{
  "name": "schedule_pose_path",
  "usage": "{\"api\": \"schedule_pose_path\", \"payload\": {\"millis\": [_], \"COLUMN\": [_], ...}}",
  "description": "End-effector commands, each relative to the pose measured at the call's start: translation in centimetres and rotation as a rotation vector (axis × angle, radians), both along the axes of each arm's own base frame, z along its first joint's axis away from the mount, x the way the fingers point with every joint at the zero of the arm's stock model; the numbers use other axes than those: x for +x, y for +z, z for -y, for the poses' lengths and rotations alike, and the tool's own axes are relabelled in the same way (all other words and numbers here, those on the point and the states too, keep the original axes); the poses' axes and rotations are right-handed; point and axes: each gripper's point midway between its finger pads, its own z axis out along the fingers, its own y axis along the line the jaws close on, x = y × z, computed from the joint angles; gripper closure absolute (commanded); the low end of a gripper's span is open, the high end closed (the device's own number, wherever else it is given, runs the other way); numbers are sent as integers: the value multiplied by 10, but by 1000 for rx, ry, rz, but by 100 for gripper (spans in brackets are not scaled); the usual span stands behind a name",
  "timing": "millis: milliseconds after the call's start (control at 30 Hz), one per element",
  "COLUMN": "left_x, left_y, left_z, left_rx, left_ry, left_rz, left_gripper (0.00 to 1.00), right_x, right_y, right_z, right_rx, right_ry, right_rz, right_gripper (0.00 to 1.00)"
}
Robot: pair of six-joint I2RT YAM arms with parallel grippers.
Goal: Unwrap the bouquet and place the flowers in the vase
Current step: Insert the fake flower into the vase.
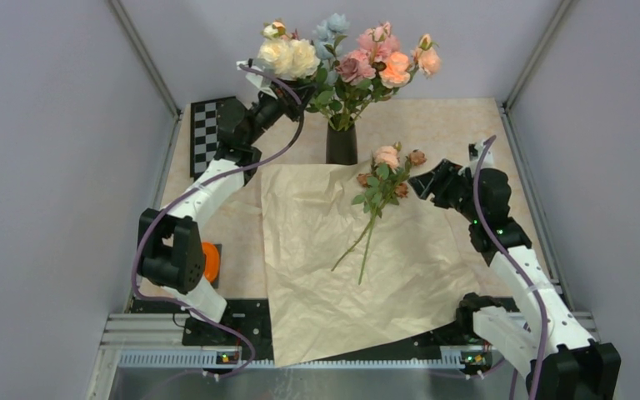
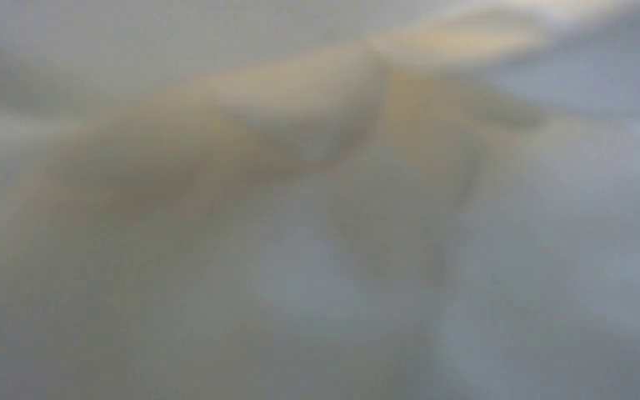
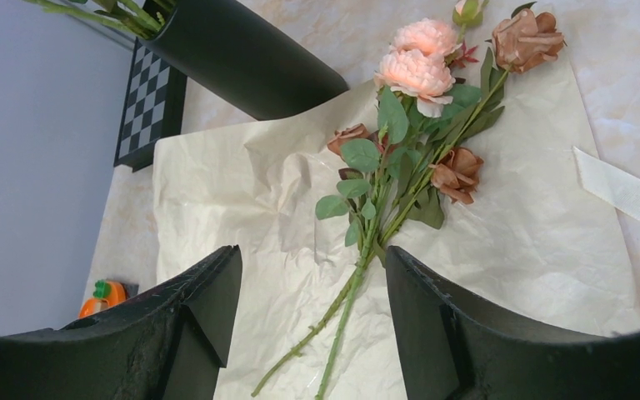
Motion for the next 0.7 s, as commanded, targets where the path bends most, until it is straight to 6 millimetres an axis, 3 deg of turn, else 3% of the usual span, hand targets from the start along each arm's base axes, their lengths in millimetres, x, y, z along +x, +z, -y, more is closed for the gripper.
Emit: {"api": "schedule_pose_path", "payload": {"millis": [0, 333, 667], "left_x": [-5, -6, -11], "left_y": [-6, -10, -8], "left_z": [1, -1, -6], "left_rx": [31, 48, 39], "left_ry": [-4, 11, 30], "left_rz": [16, 7, 9], "left_gripper": [96, 81, 50], "right_x": [4, 4, 3], "right_y": [7, 8, 7], "right_z": [2, 3, 3], "right_rx": [17, 19, 16], "right_ry": [-9, -10, -10], "right_rz": [31, 31, 29], "right_gripper": [35, 35, 35]}}
